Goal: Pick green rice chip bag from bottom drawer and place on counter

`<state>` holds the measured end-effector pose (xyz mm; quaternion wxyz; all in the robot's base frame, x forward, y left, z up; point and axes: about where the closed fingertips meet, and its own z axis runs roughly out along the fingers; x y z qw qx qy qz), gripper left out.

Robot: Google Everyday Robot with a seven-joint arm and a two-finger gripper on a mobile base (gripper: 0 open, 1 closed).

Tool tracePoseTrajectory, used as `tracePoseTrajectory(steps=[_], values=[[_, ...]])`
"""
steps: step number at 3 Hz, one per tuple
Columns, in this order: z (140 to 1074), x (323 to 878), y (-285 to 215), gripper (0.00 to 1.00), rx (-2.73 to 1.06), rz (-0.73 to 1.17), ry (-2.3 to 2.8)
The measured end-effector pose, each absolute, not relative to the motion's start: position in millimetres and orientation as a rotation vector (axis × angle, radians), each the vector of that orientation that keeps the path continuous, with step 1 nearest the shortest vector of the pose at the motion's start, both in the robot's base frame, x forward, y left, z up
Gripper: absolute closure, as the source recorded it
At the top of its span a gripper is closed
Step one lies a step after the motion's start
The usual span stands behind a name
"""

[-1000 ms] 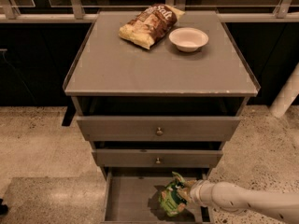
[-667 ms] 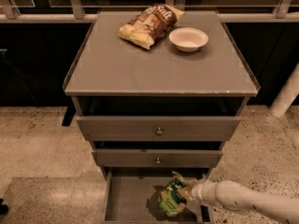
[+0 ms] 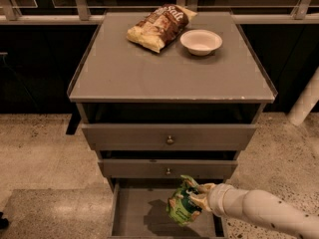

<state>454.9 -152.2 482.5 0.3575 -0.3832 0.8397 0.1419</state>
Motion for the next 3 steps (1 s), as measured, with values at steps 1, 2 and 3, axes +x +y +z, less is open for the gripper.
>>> tracePoseTrajectory(steps=[1, 2, 3], values=[[567, 456, -152, 1.00, -1.058, 0.280, 2.073], [631, 451, -149, 1.00, -1.134, 0.250, 1.974], [631, 451, -149, 1.00, -1.134, 0.250, 1.973]])
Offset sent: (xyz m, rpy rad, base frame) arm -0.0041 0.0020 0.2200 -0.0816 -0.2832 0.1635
